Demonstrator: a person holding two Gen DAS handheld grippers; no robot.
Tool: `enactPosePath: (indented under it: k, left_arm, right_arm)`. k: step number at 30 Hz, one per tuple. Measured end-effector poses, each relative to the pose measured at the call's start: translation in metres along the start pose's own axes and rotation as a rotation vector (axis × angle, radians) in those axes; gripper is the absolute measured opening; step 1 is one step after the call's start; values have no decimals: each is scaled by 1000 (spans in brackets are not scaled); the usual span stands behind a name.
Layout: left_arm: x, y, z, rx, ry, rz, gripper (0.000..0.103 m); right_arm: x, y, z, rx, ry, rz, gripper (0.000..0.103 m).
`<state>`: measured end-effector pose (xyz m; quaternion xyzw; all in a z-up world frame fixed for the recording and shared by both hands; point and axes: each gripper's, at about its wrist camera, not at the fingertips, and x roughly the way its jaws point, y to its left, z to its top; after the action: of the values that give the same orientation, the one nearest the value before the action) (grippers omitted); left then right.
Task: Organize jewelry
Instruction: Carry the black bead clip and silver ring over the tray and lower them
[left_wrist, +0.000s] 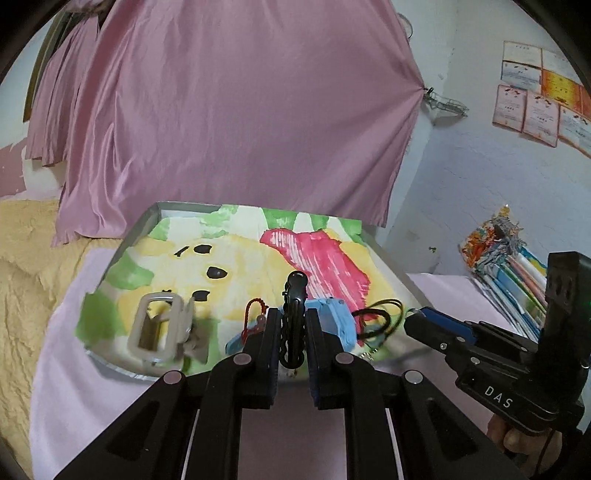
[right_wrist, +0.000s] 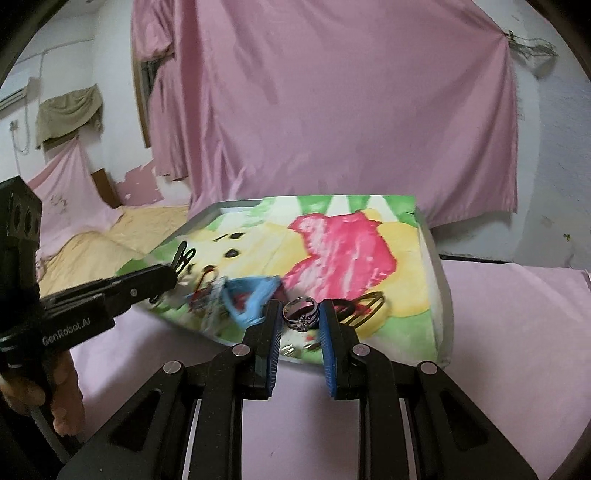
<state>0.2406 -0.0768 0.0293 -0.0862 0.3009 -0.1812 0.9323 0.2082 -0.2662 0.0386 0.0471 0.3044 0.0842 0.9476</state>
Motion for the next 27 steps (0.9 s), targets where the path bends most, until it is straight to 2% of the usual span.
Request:
enactPosePath:
  k: [6, 20, 27]
  left_arm:
    - [26, 0, -1, -16, 48, -19, 12]
    - [45, 7, -5, -46, 135, -38, 13]
    - [45, 5, -6, -35, 145, -27, 13]
  right_arm:
    - [30, -1, -2, -5, 84, -53, 18]
    - [42, -3, -4, 7, 132, -66, 18]
    - [42, -3, -3, 8, 132, -65, 19]
